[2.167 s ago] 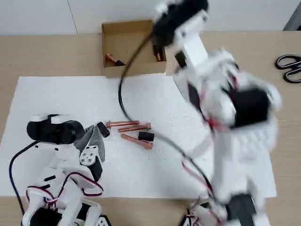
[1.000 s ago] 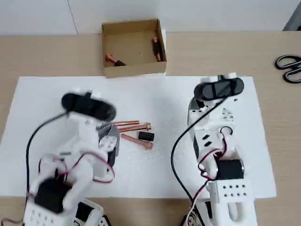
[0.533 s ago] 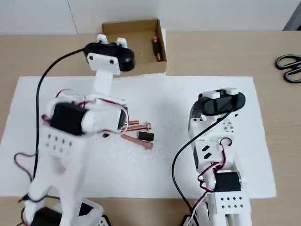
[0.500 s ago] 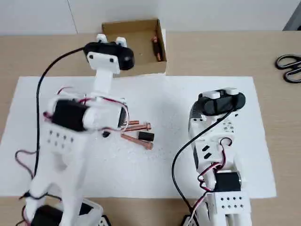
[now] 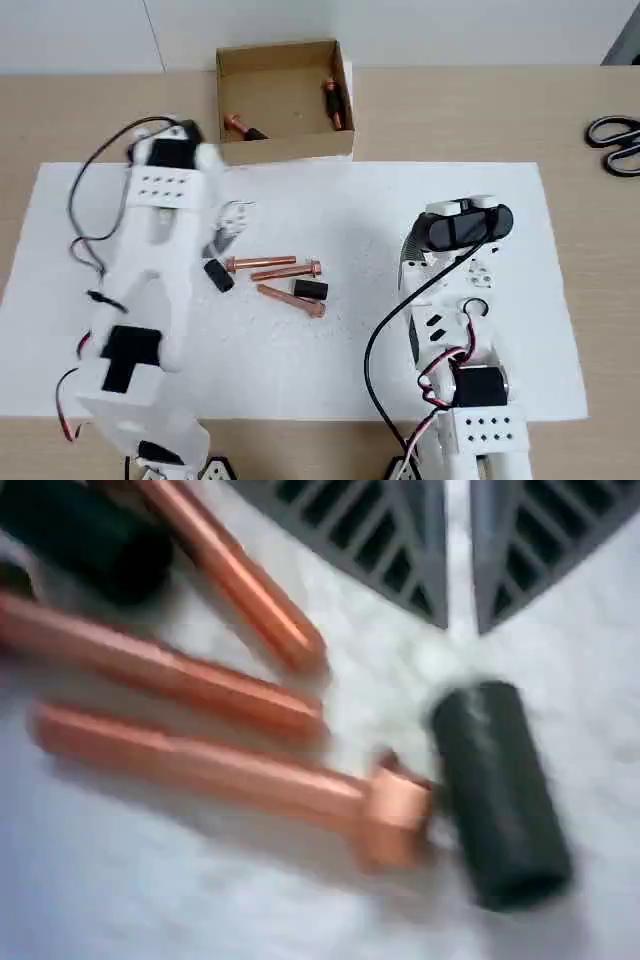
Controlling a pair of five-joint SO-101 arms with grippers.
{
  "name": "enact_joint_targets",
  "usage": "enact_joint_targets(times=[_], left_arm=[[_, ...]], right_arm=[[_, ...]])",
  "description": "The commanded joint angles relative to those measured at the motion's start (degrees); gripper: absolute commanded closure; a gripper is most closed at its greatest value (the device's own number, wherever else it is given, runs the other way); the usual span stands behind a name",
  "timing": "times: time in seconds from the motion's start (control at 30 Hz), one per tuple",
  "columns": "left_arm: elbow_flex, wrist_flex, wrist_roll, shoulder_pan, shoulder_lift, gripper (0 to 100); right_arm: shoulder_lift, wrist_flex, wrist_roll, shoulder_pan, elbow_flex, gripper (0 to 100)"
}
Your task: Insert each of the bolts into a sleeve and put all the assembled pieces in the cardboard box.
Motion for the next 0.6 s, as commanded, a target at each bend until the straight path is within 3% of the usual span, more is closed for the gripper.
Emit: enact_joint_targets(times=[0.0, 0.07, 0.1, 0.3, 0.57], left_arm=[[-9.01, 1.41, 1.58, 6.68, -0.44, 99], [-11.38, 1.05, 3.96, 8.97, -0.53, 99], [-12.18, 1.14, 8.44, 9.41, -0.53, 99], [-12.44, -0.44, 45.8, 4.84, 1.58, 98], [-12.7, -5.63, 61.71, 0.09, 14.77, 97]], right_arm=[[-1.27, -1.1, -0.26, 0.22, -0.53, 99.5], [-1.36, -1.1, -0.18, 0.22, -0.53, 99.5], [-1.36, -1.1, -0.18, 0.22, -0.53, 99.5], [-1.19, -1.1, 4.84, 0.31, -0.53, 99.5], [-1.1, -1.01, 4.84, 0.31, -0.44, 99.5]])
